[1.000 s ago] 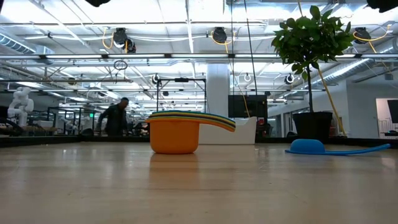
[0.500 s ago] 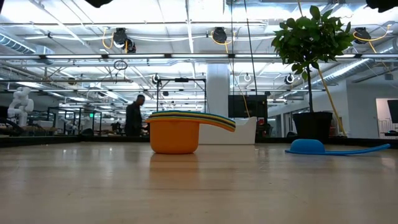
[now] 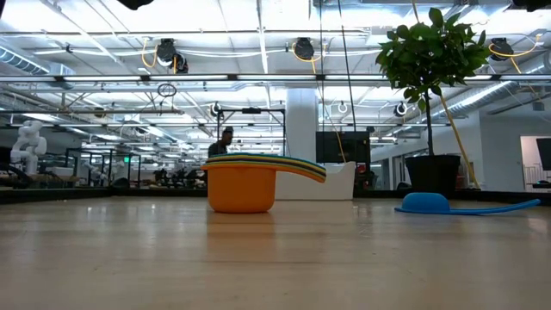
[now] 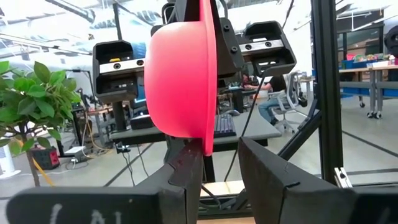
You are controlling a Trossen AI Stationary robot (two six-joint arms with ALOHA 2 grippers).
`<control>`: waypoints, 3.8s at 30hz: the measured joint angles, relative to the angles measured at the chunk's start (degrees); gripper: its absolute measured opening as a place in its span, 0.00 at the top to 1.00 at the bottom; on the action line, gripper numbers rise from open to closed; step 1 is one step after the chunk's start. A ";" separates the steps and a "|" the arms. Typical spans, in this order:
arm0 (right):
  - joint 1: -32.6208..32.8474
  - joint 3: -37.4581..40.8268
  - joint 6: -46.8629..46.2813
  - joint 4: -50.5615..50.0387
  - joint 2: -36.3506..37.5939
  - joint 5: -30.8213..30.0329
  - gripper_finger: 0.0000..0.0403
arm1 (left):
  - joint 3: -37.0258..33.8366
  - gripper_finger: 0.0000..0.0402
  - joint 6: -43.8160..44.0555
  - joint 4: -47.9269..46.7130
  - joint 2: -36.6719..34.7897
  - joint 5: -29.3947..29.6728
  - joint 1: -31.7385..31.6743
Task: Nest measuring cups in basket
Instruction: Stack the red measuring cup into the light blue measuring cup
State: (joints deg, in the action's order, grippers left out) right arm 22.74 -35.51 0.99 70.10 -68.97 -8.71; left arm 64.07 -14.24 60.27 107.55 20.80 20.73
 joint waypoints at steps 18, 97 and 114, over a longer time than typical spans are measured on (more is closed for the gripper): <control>0.02 0.00 -1.92 -0.15 0.02 0.06 1.00 | 0.00 0.94 0.54 0.33 -0.02 0.31 0.00; -6.69 -9.66 -10.97 -57.49 0.81 20.97 0.45 | -0.39 0.98 17.76 -77.09 -23.91 -10.25 2.35; -8.88 -9.66 -11.77 -54.61 0.81 20.80 0.80 | -0.39 0.95 18.92 -76.39 -23.89 -8.72 1.73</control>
State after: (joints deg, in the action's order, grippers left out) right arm 13.87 -45.17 -10.78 15.49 -68.16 12.10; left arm 63.68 4.68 -16.12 83.66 12.08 22.46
